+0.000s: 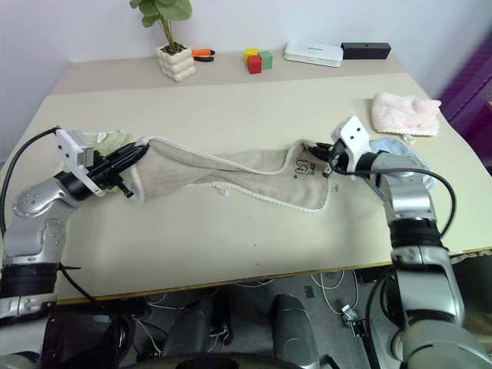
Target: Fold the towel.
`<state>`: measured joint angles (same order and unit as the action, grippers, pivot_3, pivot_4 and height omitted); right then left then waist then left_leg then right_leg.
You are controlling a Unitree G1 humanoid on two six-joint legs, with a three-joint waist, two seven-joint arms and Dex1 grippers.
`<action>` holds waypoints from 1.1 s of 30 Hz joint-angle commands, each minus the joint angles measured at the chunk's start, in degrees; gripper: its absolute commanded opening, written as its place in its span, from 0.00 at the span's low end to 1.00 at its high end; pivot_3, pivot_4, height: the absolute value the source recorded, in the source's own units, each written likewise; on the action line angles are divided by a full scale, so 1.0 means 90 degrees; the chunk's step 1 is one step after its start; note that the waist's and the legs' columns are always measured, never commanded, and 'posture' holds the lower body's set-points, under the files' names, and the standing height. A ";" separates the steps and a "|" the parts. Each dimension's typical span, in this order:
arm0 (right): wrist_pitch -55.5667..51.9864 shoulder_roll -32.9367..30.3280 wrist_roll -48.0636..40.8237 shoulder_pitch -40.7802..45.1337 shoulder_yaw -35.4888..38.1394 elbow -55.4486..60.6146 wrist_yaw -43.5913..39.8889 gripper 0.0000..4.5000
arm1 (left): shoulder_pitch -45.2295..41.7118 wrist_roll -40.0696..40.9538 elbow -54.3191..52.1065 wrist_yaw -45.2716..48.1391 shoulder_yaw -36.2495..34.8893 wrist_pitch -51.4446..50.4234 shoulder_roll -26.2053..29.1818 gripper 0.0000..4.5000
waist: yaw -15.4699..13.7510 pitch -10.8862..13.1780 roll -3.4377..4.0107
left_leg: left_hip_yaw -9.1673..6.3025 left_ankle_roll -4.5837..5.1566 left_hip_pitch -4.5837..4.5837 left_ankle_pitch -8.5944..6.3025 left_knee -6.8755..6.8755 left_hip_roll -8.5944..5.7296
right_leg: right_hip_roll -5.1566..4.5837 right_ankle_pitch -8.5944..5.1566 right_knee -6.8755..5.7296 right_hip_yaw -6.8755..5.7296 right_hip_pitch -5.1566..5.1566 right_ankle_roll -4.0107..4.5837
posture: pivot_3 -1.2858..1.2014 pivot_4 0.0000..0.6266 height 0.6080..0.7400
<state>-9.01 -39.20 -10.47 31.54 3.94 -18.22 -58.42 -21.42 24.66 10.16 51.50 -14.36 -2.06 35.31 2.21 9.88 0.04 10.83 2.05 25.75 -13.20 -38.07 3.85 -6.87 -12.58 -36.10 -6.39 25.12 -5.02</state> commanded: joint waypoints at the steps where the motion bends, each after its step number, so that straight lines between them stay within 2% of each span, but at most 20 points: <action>1: -0.0546 -0.0326 -0.0631 -0.0297 0.0426 0.0925 -0.0297 0.01 | -0.0044 -0.0058 0.0188 0.0302 -0.0034 0.0126 0.0231 0.00 | -0.0001 0.0000 -0.0001 | -0.0001 0.0001 0.0001 0.0000 0.0000 0.0000 | 0.0000 0.0000 0.0000 0.0000 0.0000 0.0000 | 0.52 0.24 1.00; 3: -0.0408 -0.0356 -0.0542 -0.0313 0.0386 0.1010 -0.0198 0.01 | -0.0046 -0.0311 0.0455 0.0471 0.0163 0.0369 0.0299 0.00 | 0.0007 0.0000 -0.0001 | -0.0001 0.0001 0.0000 0.0000 -0.0001 0.0000 | -0.0001 0.0000 0.0000 0.0000 0.0000 0.0000 | 0.52 0.24 1.00; 5: -0.0295 -0.0254 -0.0456 0.0033 0.0315 0.0712 -0.0040 0.01 | -0.0515 -0.0541 0.1094 0.0462 0.0312 0.0625 0.0237 0.00 | 0.0012 0.0000 -0.0002 | -0.0001 0.0001 -0.0006 0.0000 -0.0001 0.0000 | -0.0001 0.0001 -0.0001 0.0000 -0.0001 0.0001 | 0.52 0.24 1.00; 8: -0.0209 0.0043 -0.0439 0.0854 0.0228 -0.0055 0.0129 0.01 | -0.1589 -0.0995 0.2400 0.0147 0.0507 0.1137 0.0093 0.00 | -0.0013 0.0006 -0.0011 | -0.0002 0.0003 -0.0002 0.0002 -0.0010 -0.0002 | 0.0000 0.0003 -0.0001 -0.0002 0.0000 0.0006 | 0.52 0.24 1.00; 10: 0.0504 0.0427 -0.0063 0.1802 0.0029 -0.0990 0.0540 0.01 | -0.2829 -0.1395 0.3814 -0.0591 0.0530 0.1690 -0.0085 0.00 | -0.0019 0.0009 -0.0017 | -0.0002 0.0005 -0.0002 0.0002 -0.0016 -0.0001 | -0.0001 0.0004 -0.0001 -0.0001 -0.0005 0.0006 | 0.52 0.24 1.00; 13: 0.1857 0.0893 0.0819 0.3085 -0.0299 -0.2711 0.1656 0.01 | -0.4293 -0.2022 0.5414 -0.1830 0.0611 0.2578 -0.0197 0.00 | 0.0006 0.0011 -0.0020 | 0.0003 0.0012 0.0016 0.0006 -0.0018 -0.0005 | 0.0001 0.0006 -0.0003 -0.0003 0.0007 0.0004 | 0.52 0.24 1.00; 15: 0.2595 0.0968 0.1487 0.3923 -0.0519 -0.3655 0.2863 0.01 | -0.5065 -0.2620 0.5987 -0.2927 0.0838 0.3099 -0.0095 0.00 | 0.0024 0.0014 -0.0018 | 0.0022 0.0011 0.0025 0.0006 -0.0009 -0.0007 | 0.0001 0.0003 0.0001 -0.0003 0.0015 -0.0001 | 0.52 0.24 1.00; 17: 0.3169 0.0980 0.1729 0.4611 -0.0548 -0.4160 0.3537 0.01 | -0.5720 -0.2940 0.6321 -0.3300 0.0976 0.3479 0.0031 0.00 | 0.0031 0.0015 -0.0016 | 0.0031 0.0010 0.0051 0.0007 0.0010 -0.0009 | 0.0001 -0.0003 -0.0002 -0.0005 0.0039 -0.0009 | 0.52 0.24 1.00; 19: 0.3644 0.0932 0.1822 0.4980 -0.0497 -0.4371 0.3932 0.01 | -0.6141 -0.2950 0.6509 -0.3158 0.0958 0.3695 0.0151 0.00 | 0.0046 0.0020 -0.0014 | 0.0042 0.0009 0.0077 0.0007 0.0015 -0.0011 | 0.0001 -0.0011 -0.0001 -0.0005 0.0066 -0.0020 | 0.52 0.24 1.00; 23: 0.4426 0.0855 0.1358 0.4774 -0.0256 -0.4076 0.3392 0.01 | -0.6239 -0.2737 0.6625 -0.2404 0.0819 0.4004 0.0352 0.00 | 0.0063 0.0020 -0.0015 | 0.0061 0.0009 0.0077 0.0008 0.0029 -0.0011 | 0.0001 -0.0017 0.0002 -0.0005 0.0074 -0.0030 | 0.52 0.24 1.00; 25: 0.4747 0.0839 0.0895 0.4056 -0.0341 -0.3257 0.2429 0.01 | -0.5891 -0.2360 0.6533 -0.1469 0.0624 0.4173 0.0422 0.00 | 0.0059 0.0020 -0.0015 | 0.0064 0.0009 0.0064 0.0008 0.0020 -0.0010 | 0.0001 -0.0018 0.0001 -0.0005 0.0059 -0.0031 | 0.52 0.24 1.00; 27: 0.4456 0.0835 0.0480 0.3154 -0.0440 -0.2368 0.1680 0.01 | -0.5431 -0.2155 0.6419 -0.0694 0.0548 0.4414 0.0494 0.00 | 0.0059 0.0019 -0.0016 | 0.0064 0.0010 0.0017 0.0006 0.0017 -0.0009 | 0.0001 -0.0018 0.0011 -0.0005 0.0012 -0.0032 | 0.52 0.24 1.00; 29: 0.4102 0.0793 0.0284 0.2244 -0.0467 -0.1661 0.1370 0.01 | -0.4949 -0.1865 0.6262 0.0154 0.0445 0.4558 0.0495 0.00 | 0.0042 0.0019 -0.0015 | 0.0062 0.0010 -0.0054 0.0003 0.0020 -0.0008 | 0.0001 -0.0019 0.0012 -0.0005 -0.0052 -0.0031 | 0.52 0.24 1.00; 33: 0.3786 0.0490 0.0310 0.0931 -0.0411 -0.0840 0.1149 0.01 | -0.3920 -0.1507 0.5914 0.1765 0.0473 0.4847 0.0512 0.00 | 0.0019 0.0021 -0.0014 | 0.0052 0.0012 -0.0035 0.0002 -0.0007 -0.0004 | -0.0003 -0.0013 -0.0005 -0.0005 -0.0037 -0.0022 | 0.52 0.24 1.00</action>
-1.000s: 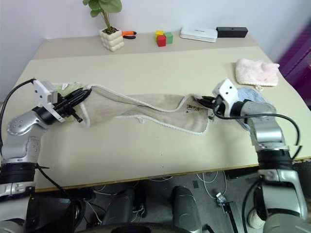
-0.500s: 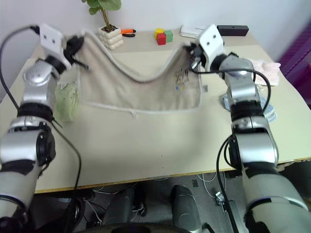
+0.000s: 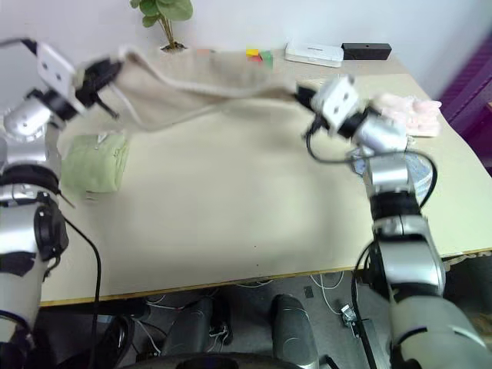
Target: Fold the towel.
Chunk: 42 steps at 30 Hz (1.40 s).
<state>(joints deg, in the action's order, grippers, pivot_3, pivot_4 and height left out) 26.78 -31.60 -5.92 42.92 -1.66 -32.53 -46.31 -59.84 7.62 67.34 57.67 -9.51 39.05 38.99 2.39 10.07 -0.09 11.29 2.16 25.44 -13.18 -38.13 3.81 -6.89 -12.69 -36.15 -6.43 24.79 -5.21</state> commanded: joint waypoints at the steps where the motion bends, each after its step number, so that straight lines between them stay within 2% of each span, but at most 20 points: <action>1: -0.0345 -0.0415 -0.0292 -0.0536 0.0259 0.0888 -0.0294 0.01 | 0.0525 0.0452 -0.0506 0.1348 -0.0073 0.0298 0.0115 0.00 | -0.0001 0.0000 0.0000 | 0.0001 0.0001 0.0002 -0.0001 0.0000 0.0000 | -0.0002 0.0000 0.0001 0.0000 0.0002 0.0000 | 0.52 0.24 1.00; 4: -0.0349 -0.0816 -0.0265 -0.1055 0.0372 0.1236 -0.0475 0.01 | 0.1097 0.0653 -0.0836 0.2261 -0.0021 0.0309 0.0170 0.00 | 0.0005 0.0001 -0.0001 | -0.0007 0.0003 0.0008 -0.0002 -0.0002 0.0002 | -0.0003 0.0001 -0.0001 0.0001 0.0011 0.0003 | 0.52 0.24 1.00; 6: -0.0274 -0.1181 -0.0394 -0.1453 0.0457 0.1564 -0.0779 0.01 | 0.1524 0.0904 -0.1162 0.2969 -0.0018 -0.0092 0.0237 0.00 | 0.0005 0.0000 -0.0001 | -0.0021 0.0003 0.0006 -0.0002 -0.0001 0.0003 | -0.0003 0.0000 0.0000 0.0002 0.0011 0.0004 | 0.52 0.24 1.00; 11: -0.0926 -0.1697 -0.1027 -0.2249 0.0594 0.2285 -0.1541 0.01 | 0.2168 0.1105 -0.1872 0.3577 -0.0013 -0.0474 0.0409 0.00 | 0.0004 0.0000 -0.0004 | -0.0033 0.0005 0.0004 -0.0003 -0.0002 0.0005 | -0.0004 0.0001 0.0001 0.0002 0.0008 0.0005 | 0.52 0.24 1.00; 15: -0.0565 -0.1922 -0.0930 -0.2732 0.0721 0.2144 -0.1783 0.01 | 0.2775 0.1222 -0.2410 0.3870 0.0184 -0.0778 0.0713 0.00 | 0.0002 -0.0001 -0.0003 | -0.0038 0.0012 0.0000 -0.0010 -0.0003 0.0008 | -0.0011 0.0001 0.0003 0.0000 0.0002 0.0007 | 0.52 0.24 1.00; 21: 0.0281 -0.2004 -0.0230 -0.2413 0.0574 0.1013 -0.1643 0.01 | 0.3328 0.1441 -0.2883 0.3870 0.0230 -0.1104 0.0928 0.00 | -0.0013 -0.0001 -0.0003 | -0.0039 0.0018 0.0001 -0.0012 -0.0007 0.0008 | -0.0024 -0.0003 0.0003 -0.0001 0.0003 0.0014 | 0.52 0.24 1.00; 24: 0.0324 -0.1879 -0.0315 -0.2456 0.0471 0.1034 -0.1820 0.21 | 0.3504 0.1475 -0.3126 0.3866 0.0167 -0.1208 0.0874 0.00 | -0.0022 -0.0001 -0.0003 | -0.0039 0.0018 0.0002 -0.0013 -0.0006 0.0007 | -0.0027 -0.0009 0.0003 -0.0002 0.0004 0.0024 | 0.52 0.24 1.00; 29: 0.0605 -0.1987 0.0044 -0.2477 0.0388 0.0875 -0.1663 0.75 | 0.3641 0.1465 -0.3242 0.3830 0.0107 -0.1262 0.0859 0.00 | 0.0002 -0.0002 -0.0003 | -0.0037 0.0018 0.0001 -0.0013 -0.0006 0.0006 | -0.0027 0.0000 0.0002 -0.0002 0.0005 0.0009 | 0.52 0.24 1.00; 39: 0.0958 -0.2080 0.0157 -0.2654 0.0245 0.1258 -0.1775 0.75 | 0.3641 0.1494 -0.3357 0.3787 0.0067 -0.1325 0.0835 0.00 | -0.0005 -0.0002 -0.0003 | -0.0037 0.0018 0.0001 -0.0013 -0.0006 0.0006 | -0.0028 -0.0001 0.0002 -0.0003 0.0005 0.0010 | 0.52 0.24 1.00; 42: 0.0975 -0.2110 0.0134 -0.2748 0.0199 0.1255 -0.1881 0.56 | 0.3666 0.1499 -0.3393 0.3772 0.0056 -0.1332 0.0834 0.00 | -0.0010 -0.0002 -0.0003 | -0.0037 0.0018 0.0001 -0.0013 -0.0006 0.0006 | -0.0028 -0.0001 0.0002 -0.0003 0.0004 0.0010 | 0.52 0.24 1.00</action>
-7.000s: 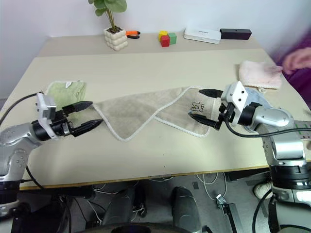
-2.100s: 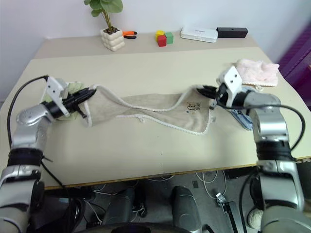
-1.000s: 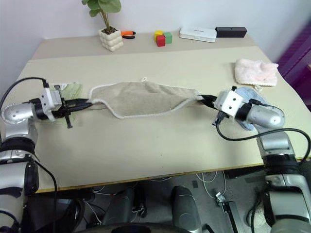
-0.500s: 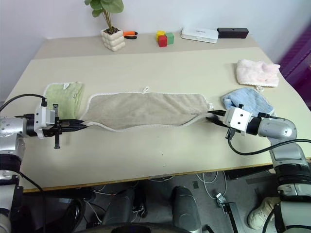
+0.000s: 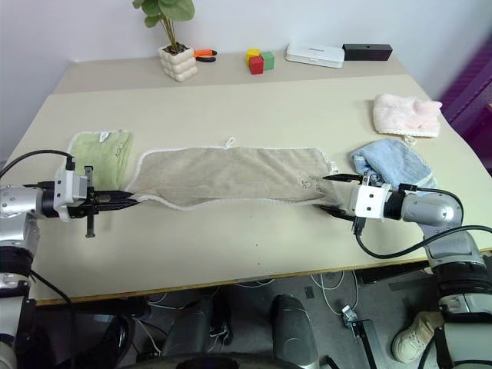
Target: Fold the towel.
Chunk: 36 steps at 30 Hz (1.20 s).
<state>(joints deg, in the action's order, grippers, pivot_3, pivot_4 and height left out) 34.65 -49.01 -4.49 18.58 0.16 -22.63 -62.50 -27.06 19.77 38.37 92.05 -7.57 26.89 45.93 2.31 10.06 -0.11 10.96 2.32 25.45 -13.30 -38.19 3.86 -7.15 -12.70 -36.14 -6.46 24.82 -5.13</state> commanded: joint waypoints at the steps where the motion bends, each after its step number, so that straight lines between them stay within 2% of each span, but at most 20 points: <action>1: 0.0110 -0.0174 -0.0037 -0.0058 0.0002 0.0157 -0.0082 0.47 | 0.0032 0.0154 -0.0186 -0.0048 -0.0160 0.0006 0.0063 0.00 | 0.0002 0.0000 0.0000 | 0.0000 0.0000 0.0000 0.0000 0.0000 0.0000 | 0.0000 0.0000 0.0000 0.0000 0.0000 0.0000 | 0.52 0.24 1.00; 5: 0.0174 -0.0203 -0.0051 -0.0079 -0.0022 0.0076 -0.0135 0.01 | 0.0054 0.0176 -0.0214 -0.0027 -0.0149 -0.0050 0.0070 0.00 | 0.0006 0.0000 0.0000 | 0.0000 0.0000 0.0000 0.0000 0.0000 0.0000 | 0.0000 0.0000 0.0000 0.0000 0.0000 0.0000 | 0.52 0.24 1.00; 9: 0.0303 -0.0285 0.0000 -0.0051 -0.0033 -0.0089 -0.0177 0.01 | 0.0043 0.0201 -0.0190 0.0013 -0.0133 -0.0144 0.0102 0.00 | -0.0001 0.0000 0.0000 | 0.0000 0.0000 0.0000 0.0000 0.0000 0.0000 | 0.0000 -0.0001 0.0000 0.0000 0.0001 0.0002 | 0.52 0.24 1.00; 12: 0.0134 -0.0429 -0.0407 -0.0160 0.0059 -0.0017 -0.0519 0.01 | 0.0115 0.0327 -0.0286 0.0043 -0.0105 -0.0367 0.0205 0.00 | -0.0003 0.0000 0.0000 | 0.0000 0.0001 0.0000 0.0000 0.0000 0.0000 | -0.0001 -0.0002 0.0000 0.0000 0.0000 0.0004 | 0.52 0.24 1.00; 17: -0.0939 -0.0812 -0.1564 -0.0619 0.0389 0.0432 -0.1359 0.01 | 0.0432 0.0618 -0.0516 0.0050 0.0007 -0.0522 0.0559 0.00 | 0.0003 0.0000 0.0000 | -0.0001 0.0003 0.0000 -0.0002 0.0001 0.0000 | -0.0005 -0.0003 0.0001 -0.0001 0.0001 0.0005 | 0.52 0.24 1.00; 26: -0.1888 -0.0999 -0.2301 -0.1203 0.0871 0.0852 -0.2162 0.01 | 0.1567 0.1411 -0.1343 0.0050 0.0365 -0.0874 0.1190 0.00 | 0.0000 -0.0001 0.0003 | -0.0002 0.0025 -0.0004 -0.0036 0.0000 -0.0007 | -0.0030 -0.0009 0.0005 -0.0009 0.0027 0.0018 | 0.52 0.24 1.00; 31: -0.2263 -0.1089 -0.2369 -0.1661 0.1148 0.1257 -0.2234 0.01 | 0.2343 0.1690 -0.1863 0.0050 0.0069 -0.1154 0.1139 0.00 | -0.0015 -0.0001 0.0004 | -0.0002 0.0025 -0.0003 -0.0041 -0.0001 -0.0013 | -0.0054 -0.0011 0.0006 -0.0009 0.0030 0.0021 | 0.52 0.24 1.00; 36: -0.2553 -0.0993 -0.2340 -0.1515 0.1217 0.1618 -0.2095 0.01 | 0.2170 0.1551 -0.1802 -0.0044 -0.0196 -0.1180 0.0816 0.00 | -0.0052 -0.0003 0.0004 | -0.0003 0.0027 -0.0003 -0.0043 0.0000 -0.0014 | -0.0056 -0.0013 0.0010 -0.0010 0.0030 0.0024 | 0.52 0.24 1.00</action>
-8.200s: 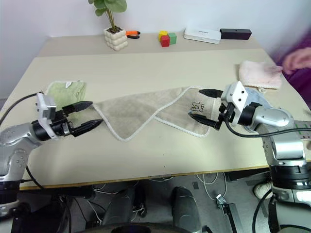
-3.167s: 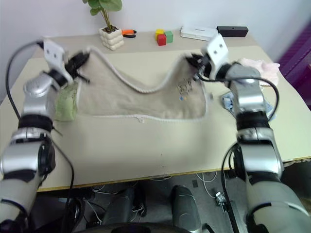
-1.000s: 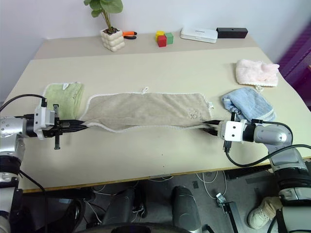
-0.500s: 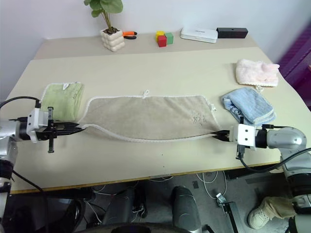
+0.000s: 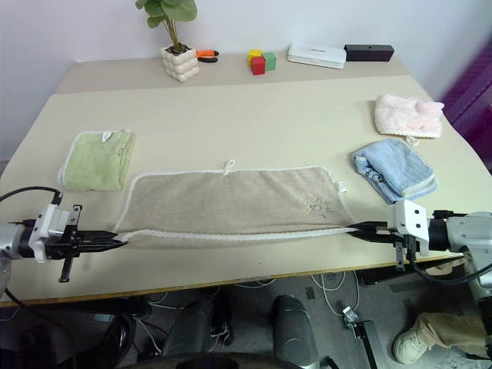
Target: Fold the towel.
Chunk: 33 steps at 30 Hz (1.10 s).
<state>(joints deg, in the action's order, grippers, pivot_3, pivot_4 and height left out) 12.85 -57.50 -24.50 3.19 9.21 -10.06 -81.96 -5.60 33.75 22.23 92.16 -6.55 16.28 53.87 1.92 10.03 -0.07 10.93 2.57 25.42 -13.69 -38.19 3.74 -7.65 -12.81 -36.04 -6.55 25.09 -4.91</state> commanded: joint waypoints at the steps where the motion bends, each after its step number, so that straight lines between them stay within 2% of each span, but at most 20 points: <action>1: -0.0127 -0.0040 -0.0027 0.0372 0.0178 0.0131 0.0117 0.01 | -0.0412 -0.0036 0.0175 -0.0069 -0.0346 -0.0003 -0.0099 0.00 | -0.0018 0.0000 -0.0001 | 0.0000 0.0000 0.0000 0.0000 0.0000 0.0000 | 0.0000 0.0000 0.0001 0.0000 0.0000 0.0000 | 0.52 0.24 1.00; 6: 0.0057 0.0250 0.0428 0.1334 -0.0067 -0.0430 0.0442 0.01 | -0.1321 -0.0140 0.1039 -0.0351 -0.0537 -0.0090 -0.0377 0.00 | -0.0085 0.0000 -0.0001 | 0.0006 0.0000 0.0003 0.0000 -0.0001 -0.0001 | 0.0001 0.0001 0.0002 -0.0002 0.0006 0.0002 | 0.52 0.24 1.00; 14: 0.0633 0.0753 0.1142 0.2550 -0.0454 -0.1566 0.0867 0.01 | -0.2014 -0.0421 0.1924 -0.1128 -0.0848 0.0130 -0.0930 0.00 | -0.0096 0.0001 -0.0002 | 0.0019 -0.0017 0.0009 0.0018 -0.0008 -0.0004 | 0.0009 0.0004 -0.0006 -0.0009 0.0010 -0.0004 | 0.52 0.24 1.00; 24: 0.1587 0.1295 0.1839 0.3757 -0.0762 -0.3190 0.1388 0.01 | -0.2314 -0.0652 0.2222 -0.1829 -0.0964 0.0208 -0.1496 0.00 | -0.0077 0.0001 -0.0002 | 0.0023 -0.0004 0.0007 0.0026 -0.0010 -0.0005 | 0.0011 0.0017 -0.0010 -0.0013 -0.0024 -0.0025 | 0.52 0.24 1.00; 33: 0.2321 0.1575 0.2457 0.4381 -0.1033 -0.4413 0.2006 0.01 | -0.2316 -0.0849 0.2212 -0.2214 -0.0975 0.0219 -0.1765 0.00 | -0.0079 0.0001 -0.0001 | 0.0023 -0.0004 0.0006 0.0028 -0.0009 -0.0005 | 0.0012 0.0017 -0.0011 -0.0014 -0.0027 -0.0028 | 0.52 0.24 1.00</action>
<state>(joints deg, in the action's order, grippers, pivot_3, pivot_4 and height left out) 31.99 -43.39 -2.89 40.65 -0.41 -49.16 -65.36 -25.61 26.42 42.67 73.00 -14.23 17.81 38.03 1.21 10.04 -0.08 11.15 2.53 25.48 -13.44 -38.27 3.70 -7.55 -12.65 -36.14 -6.67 24.85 -5.16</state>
